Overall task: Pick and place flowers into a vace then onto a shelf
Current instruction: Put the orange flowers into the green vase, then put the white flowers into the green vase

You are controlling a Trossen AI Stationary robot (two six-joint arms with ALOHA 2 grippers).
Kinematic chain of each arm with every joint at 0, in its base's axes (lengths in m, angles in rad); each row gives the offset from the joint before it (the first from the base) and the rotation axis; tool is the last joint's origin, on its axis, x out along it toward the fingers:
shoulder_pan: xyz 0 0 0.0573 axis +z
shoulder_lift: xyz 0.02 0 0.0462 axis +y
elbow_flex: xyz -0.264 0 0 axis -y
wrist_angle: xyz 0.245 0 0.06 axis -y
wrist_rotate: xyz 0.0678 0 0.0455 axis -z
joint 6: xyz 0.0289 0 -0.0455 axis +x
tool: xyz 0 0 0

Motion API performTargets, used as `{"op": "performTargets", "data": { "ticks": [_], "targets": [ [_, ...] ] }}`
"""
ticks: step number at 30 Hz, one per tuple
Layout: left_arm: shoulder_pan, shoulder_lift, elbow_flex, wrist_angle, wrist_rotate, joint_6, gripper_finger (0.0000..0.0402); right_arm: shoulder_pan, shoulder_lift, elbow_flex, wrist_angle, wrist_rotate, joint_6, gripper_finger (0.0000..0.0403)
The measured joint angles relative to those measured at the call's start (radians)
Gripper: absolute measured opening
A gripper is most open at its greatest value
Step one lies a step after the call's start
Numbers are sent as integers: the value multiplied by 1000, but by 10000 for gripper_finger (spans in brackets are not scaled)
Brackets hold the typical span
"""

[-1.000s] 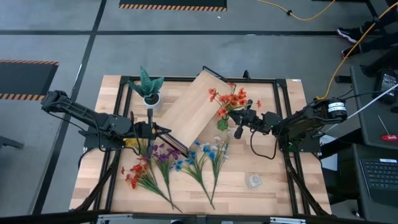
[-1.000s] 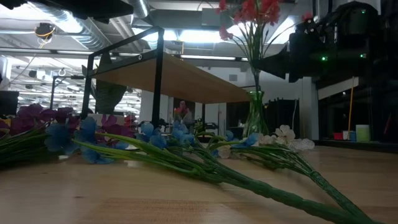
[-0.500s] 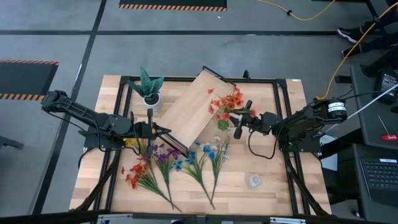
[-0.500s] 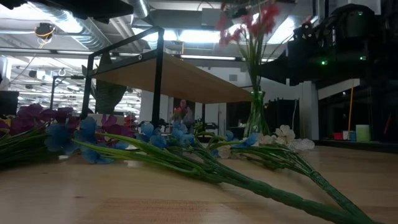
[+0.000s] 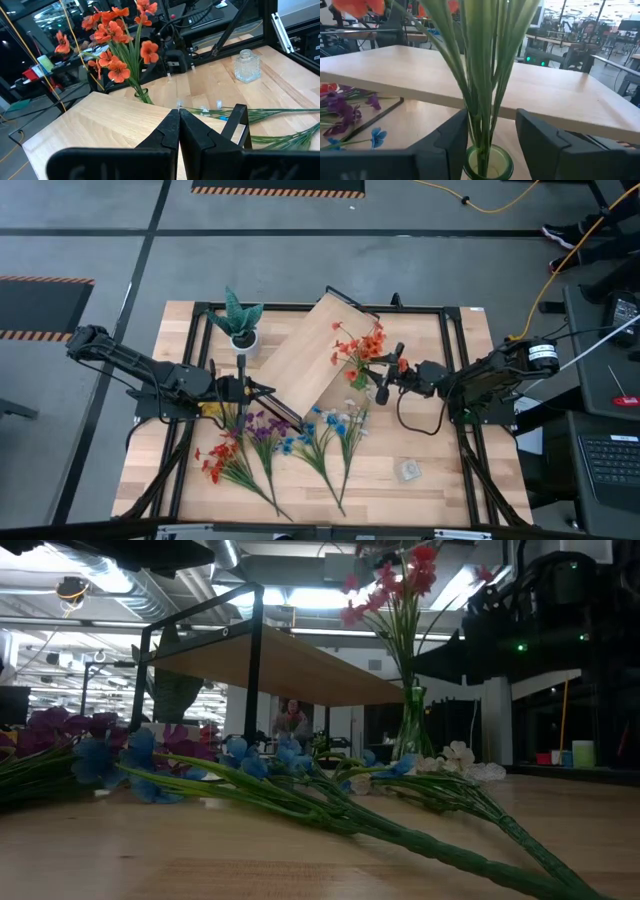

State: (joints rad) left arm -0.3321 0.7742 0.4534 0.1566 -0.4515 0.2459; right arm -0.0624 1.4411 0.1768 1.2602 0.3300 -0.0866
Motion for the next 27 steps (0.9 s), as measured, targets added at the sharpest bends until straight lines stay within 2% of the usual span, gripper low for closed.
{"op": "performTargets", "data": {
  "ticks": [6, 17, 27],
  "targets": [
    [0, 0, 0, -3, 0, 0, 4, 0, -64, 0, -38, 14, 0, 167],
    [0, 0, 0, -4, 0, -1, 4, 5, -276, 0, -317, 16, 61, 168],
    [0, 0, 0, -4, 0, 0, 4, 110, -460, 6, -574, 17, 131, 168]
  ]
}}
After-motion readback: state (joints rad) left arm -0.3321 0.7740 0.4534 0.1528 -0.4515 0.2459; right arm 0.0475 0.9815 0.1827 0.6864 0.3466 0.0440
